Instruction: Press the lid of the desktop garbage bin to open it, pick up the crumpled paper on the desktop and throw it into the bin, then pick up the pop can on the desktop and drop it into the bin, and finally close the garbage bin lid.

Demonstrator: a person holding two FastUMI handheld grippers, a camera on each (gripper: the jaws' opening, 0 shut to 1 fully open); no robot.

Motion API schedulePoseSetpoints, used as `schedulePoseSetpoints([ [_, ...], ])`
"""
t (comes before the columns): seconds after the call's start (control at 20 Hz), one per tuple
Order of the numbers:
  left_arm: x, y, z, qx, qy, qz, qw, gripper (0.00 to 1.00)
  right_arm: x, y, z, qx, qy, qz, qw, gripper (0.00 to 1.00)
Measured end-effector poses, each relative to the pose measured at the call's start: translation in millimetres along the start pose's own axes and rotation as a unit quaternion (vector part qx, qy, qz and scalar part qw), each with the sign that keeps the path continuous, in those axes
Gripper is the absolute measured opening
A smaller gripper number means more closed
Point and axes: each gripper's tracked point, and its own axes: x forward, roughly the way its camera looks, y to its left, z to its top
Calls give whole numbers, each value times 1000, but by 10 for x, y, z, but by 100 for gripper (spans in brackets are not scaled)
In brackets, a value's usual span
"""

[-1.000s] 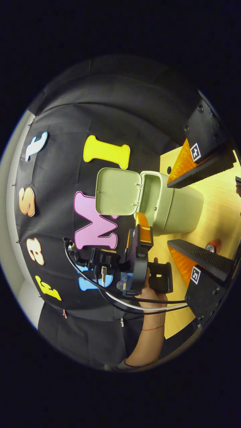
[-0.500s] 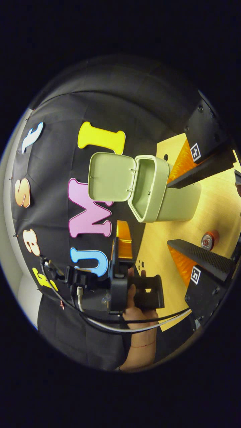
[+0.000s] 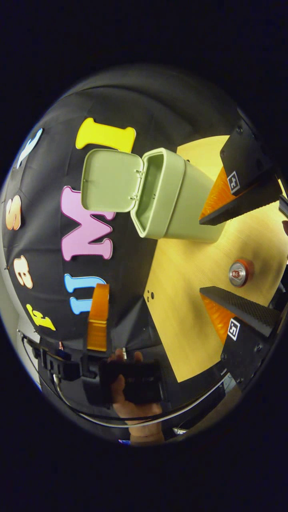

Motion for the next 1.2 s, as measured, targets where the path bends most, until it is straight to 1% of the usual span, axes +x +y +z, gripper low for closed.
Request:
schedulePoseSetpoints([
  [0.3,-435,277,-210,-3,18,47,999,99,198,197,-418,-16,46,42,998,96],
  [0.5,-661,372,-390,-9,37,74,997,99,337,278,-654,-14,75,59,995,97],
  [0.8,-874,418,-603,-9,62,94,994,99,492,320,-1077,-25,123,75,989,97],
  [0.95,-915,464,-622,-15,67,102,992,99,567,311,-1216,-16,139,75,987,96],
  [1.2,-935,540,-647,-11,73,110,991,99,680,355,-1419,-18,161,78,984,97],
])
